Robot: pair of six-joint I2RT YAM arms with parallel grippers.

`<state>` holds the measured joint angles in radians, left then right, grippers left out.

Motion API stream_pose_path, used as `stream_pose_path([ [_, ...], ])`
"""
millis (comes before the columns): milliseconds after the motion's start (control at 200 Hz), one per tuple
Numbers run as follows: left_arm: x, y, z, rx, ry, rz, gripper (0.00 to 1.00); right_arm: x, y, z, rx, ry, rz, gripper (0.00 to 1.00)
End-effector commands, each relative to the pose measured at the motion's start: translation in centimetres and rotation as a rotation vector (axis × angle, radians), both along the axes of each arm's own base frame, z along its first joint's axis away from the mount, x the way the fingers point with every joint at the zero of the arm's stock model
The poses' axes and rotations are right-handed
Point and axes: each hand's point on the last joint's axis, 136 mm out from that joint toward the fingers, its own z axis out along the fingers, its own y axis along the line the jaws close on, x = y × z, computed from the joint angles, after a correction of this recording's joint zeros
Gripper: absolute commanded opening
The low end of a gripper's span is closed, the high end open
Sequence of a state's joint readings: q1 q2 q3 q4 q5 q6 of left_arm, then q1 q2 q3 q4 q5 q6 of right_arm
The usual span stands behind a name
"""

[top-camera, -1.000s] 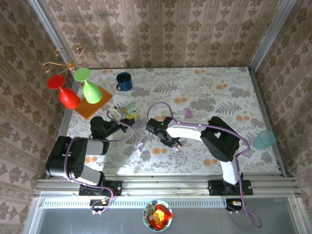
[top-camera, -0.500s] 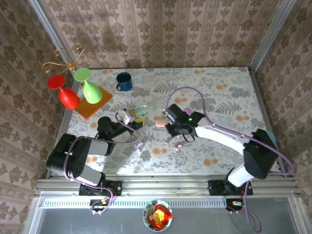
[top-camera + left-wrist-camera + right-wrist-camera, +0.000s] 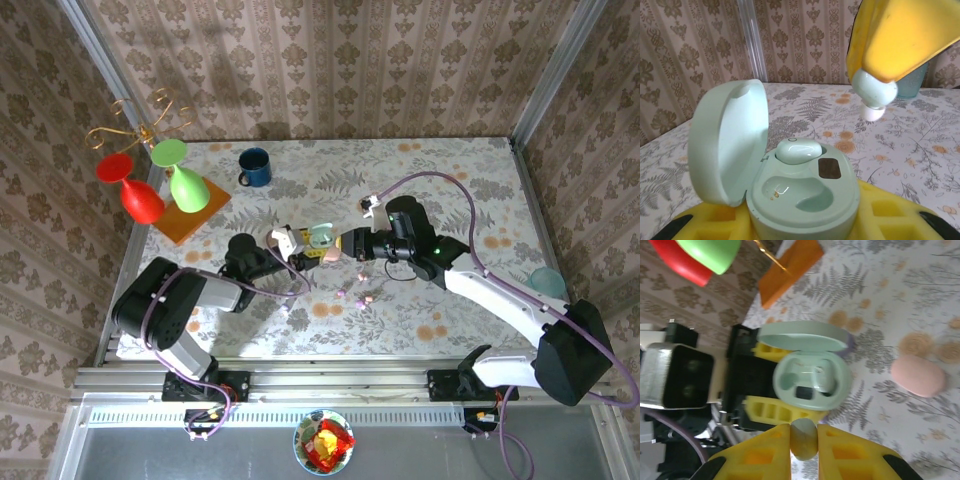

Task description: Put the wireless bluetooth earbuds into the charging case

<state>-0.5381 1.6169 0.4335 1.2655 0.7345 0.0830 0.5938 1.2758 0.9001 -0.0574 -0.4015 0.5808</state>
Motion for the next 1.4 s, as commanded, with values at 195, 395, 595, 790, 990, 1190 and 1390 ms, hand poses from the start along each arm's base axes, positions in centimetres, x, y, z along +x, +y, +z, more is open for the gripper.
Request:
stream_pose_path([
  [195, -0.2, -2.0, 1.4, -0.021, -0.07, -0.045, 0.21, 0.2, 2.2, 3.2, 0.091, -0.062, 0.068, 0.18],
  [395, -1.1, -2.2, 0.8, -0.008, -0.074, -0.048, 0.21, 0.7, 2.7, 2.7, 0.057, -0.064, 0.074, 0.18],
  [595, -1.5, -2.4, 0.8, -0.011, -0.06, -0.047, 0.21, 1.1, 3.3, 2.0, 0.034, -0.054, 0.078, 0.18],
  [790, -1.2, -2.2, 0.9, -0.012, -0.067, -0.007, 0.2, 1.2, 3.1, 1.5, 0.005, -0.049, 0.064, 0.18],
  [990, -0.3, -2.2, 1.5, -0.023, -0.072, 0.029, 0.19, 1.2, 2.7, 0.6, -0.025, -0.029, 0.047, 0.18],
  [1190, -0.4, -2.2, 1.8, -0.028, -0.074, 0.023, 0.19, 1.5, 3.5, -1.3, -0.037, 0.015, 0.055, 0.18],
  [1390, -0.7, -2.1, 2.2, -0.033, -0.09, 0.019, 0.18, 1.8, 3.8, -1.8, -0.032, 0.033, 0.05, 0.18],
])
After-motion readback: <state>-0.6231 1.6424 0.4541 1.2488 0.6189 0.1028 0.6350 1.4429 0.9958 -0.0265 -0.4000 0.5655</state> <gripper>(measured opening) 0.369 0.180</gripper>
